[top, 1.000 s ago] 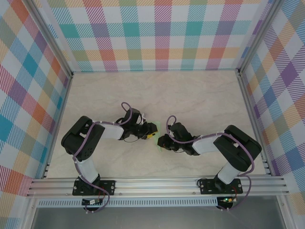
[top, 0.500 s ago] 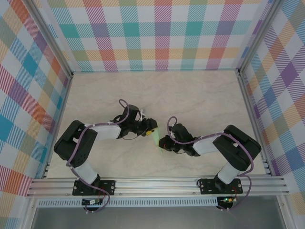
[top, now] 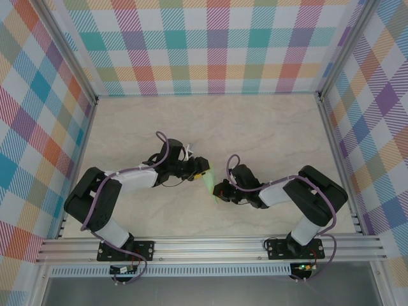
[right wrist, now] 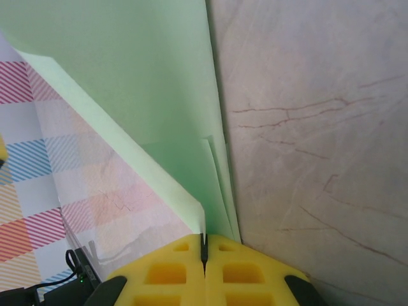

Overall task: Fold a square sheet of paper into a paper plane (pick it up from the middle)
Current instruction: Fold the wing for the fifth time at the center of the table.

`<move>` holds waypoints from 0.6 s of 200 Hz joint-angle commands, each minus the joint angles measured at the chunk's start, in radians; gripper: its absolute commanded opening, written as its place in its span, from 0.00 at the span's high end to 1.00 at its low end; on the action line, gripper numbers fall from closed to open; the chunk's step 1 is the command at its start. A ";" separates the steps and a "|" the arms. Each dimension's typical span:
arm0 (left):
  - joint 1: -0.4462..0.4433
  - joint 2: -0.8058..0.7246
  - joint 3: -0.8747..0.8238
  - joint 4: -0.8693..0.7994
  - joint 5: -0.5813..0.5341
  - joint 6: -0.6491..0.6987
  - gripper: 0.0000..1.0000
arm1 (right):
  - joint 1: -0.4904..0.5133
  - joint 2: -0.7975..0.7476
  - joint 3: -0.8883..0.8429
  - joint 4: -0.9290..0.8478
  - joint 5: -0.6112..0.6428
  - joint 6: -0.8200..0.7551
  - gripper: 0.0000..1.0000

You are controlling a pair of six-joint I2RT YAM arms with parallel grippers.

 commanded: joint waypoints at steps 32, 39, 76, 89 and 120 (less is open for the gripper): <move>-0.015 0.106 0.010 0.116 0.054 0.011 0.52 | -0.005 0.059 -0.002 -0.078 -0.019 0.017 0.96; -0.015 0.122 0.017 0.118 0.050 0.014 0.52 | -0.006 0.060 -0.001 -0.078 -0.020 0.017 0.96; -0.014 0.204 0.065 0.114 0.022 0.040 0.52 | -0.009 0.062 -0.003 -0.087 -0.029 0.012 0.96; -0.010 0.226 0.078 0.107 0.007 0.044 0.52 | -0.011 0.062 -0.003 -0.096 -0.032 0.011 0.97; 0.004 0.247 0.079 0.084 -0.018 0.054 0.52 | -0.014 0.064 -0.002 -0.125 -0.039 0.007 0.97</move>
